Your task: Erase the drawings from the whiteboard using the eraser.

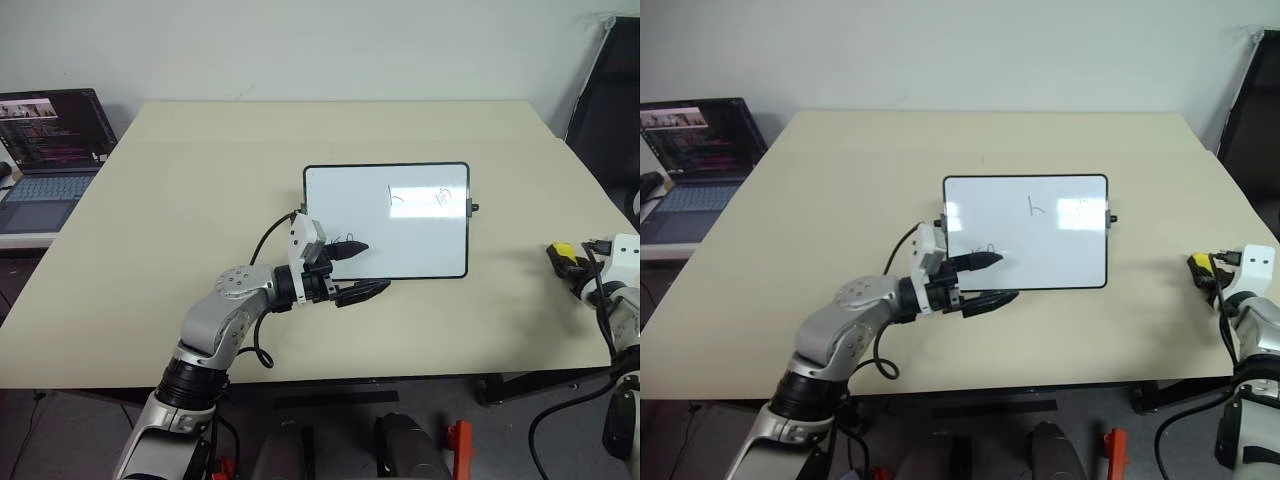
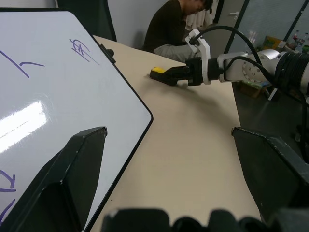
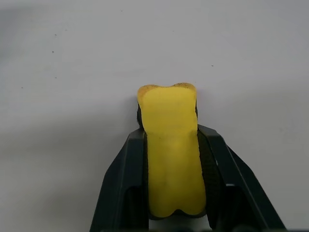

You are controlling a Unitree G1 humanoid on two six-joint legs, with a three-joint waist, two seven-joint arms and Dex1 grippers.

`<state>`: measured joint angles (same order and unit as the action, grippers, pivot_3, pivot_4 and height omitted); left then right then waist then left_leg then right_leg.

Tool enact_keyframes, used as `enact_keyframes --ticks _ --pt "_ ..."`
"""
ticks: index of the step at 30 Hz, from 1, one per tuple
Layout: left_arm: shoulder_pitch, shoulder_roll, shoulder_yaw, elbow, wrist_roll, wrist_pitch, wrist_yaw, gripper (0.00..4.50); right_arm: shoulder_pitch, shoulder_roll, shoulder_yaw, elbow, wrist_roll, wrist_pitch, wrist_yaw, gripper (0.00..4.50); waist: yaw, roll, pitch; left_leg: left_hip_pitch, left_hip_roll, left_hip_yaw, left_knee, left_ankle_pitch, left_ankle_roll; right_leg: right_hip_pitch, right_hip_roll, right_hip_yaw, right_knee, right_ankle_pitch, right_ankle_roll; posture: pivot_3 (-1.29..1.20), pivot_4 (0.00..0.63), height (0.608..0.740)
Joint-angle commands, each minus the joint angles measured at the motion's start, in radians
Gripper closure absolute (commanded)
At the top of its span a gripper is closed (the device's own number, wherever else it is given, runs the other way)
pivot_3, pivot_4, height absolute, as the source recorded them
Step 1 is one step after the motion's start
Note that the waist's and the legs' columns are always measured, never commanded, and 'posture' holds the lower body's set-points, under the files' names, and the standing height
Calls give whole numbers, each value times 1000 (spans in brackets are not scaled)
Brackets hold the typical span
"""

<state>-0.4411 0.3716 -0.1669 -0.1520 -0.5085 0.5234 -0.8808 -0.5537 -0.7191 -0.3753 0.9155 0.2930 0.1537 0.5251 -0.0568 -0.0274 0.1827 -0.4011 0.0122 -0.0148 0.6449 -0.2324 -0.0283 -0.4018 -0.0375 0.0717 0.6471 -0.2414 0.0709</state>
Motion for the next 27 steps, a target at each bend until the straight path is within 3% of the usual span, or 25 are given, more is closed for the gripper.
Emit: enact_keyframes --ticks 1,3,8,11,13,19,24,27 --pt "-8 13 16 -41 -2 -3 -4 0 16 -10 -66 -141 74 25 29 3494 0 0 0 0 0 0 0 0 0 0 0 0 0 0 0 0 150 740" --pt "-7 25 23 -40 1 -5 -7 0 43 -7 -89 -248 119 71 42 3494 1 0 0 0 0 0 0 0 0 0 0 0 0 0 0 0 150 740" --pt "12 102 91 -31 -5 -12 -14 0 121 11 -107 -732 308 301 62 3496 -3 2 0 0 1 -1 0 0 0 -1 1 0 1 0 0 0 150 740" --pt "87 193 150 -33 -8 -48 -78 0 40 -43 73 -1063 336 454 87 3496 -15 5 0 0 1 -1 0 0 0 -2 1 1 2 0 0 0 150 740" --pt "109 218 169 -20 3 -73 -84 0 -30 -47 173 -1138 293 459 105 3496 -21 6 1 0 2 -2 0 0 0 -3 1 1 3 -1 -1 0 150 740" --pt "118 240 217 46 39 -133 -65 0 -180 92 429 -1104 146 378 122 3497 12 1 -1 -1 2 -2 0 0 0 -2 1 -3 0 -1 -2 0 150 740" --pt "161 249 246 11 34 -129 -55 0 -234 205 668 -871 -133 102 153 3497 20 1 -1 -5 2 -2 0 0 0 -5 0 -3 0 -1 -2 0 150 740" --pt "190 253 252 -14 40 -135 -45 0 -266 257 706 -730 -209 -17 165 3497 20 1 -1 -5 2 -2 0 0 0 -6 0 -3 0 -1 -2 0 150 740"
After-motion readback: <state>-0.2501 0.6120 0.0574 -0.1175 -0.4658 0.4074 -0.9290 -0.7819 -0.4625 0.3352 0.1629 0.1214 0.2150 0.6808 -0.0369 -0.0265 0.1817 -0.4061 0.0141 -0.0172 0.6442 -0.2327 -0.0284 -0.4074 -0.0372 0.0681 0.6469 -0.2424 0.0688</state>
